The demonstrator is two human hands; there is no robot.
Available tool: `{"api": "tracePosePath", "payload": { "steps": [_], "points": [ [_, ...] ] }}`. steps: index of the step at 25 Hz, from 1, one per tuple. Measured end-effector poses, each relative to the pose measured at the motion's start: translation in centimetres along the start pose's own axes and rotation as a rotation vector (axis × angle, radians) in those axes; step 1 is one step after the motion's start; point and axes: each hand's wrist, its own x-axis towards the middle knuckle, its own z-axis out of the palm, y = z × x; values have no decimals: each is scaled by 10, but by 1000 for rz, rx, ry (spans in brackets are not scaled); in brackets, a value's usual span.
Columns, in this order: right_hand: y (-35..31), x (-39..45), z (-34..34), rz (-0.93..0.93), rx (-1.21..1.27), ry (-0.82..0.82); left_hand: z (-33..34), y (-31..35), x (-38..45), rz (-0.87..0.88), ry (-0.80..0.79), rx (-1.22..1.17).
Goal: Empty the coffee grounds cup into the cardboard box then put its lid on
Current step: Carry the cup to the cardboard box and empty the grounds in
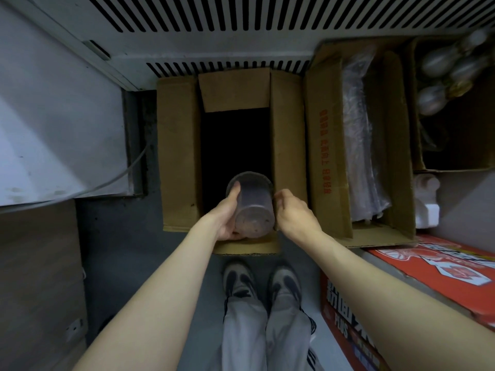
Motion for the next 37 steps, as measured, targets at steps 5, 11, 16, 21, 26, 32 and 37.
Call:
{"api": "tracePosePath", "payload": {
  "steps": [5, 11, 16, 21, 26, 32, 37],
  "points": [
    [1, -2, -2, -19, 3, -2, -4, 4, -1, 78, 140, -187],
    [4, -1, -6, 6, -11, 15, -2, 2, -8, -34, 31, 34],
    [9, -2, -7, 14, -10, -8, -17, -1, -7, 5, 38, -6],
    [16, 1, -11, 9, -1, 0, -15, -5, -1, 65, 29, -3],
    [21, 0, -11, 4, -3, -9, -23, -2, -8, 19, -4, 200],
    [19, -13, -7, 13, -42, -67, -20, -8, -17, 72, -28, 144],
    [13, -36, 1, 122, -189, -80, -32, -9, -41, 108, -13, 120]
  ]
}}
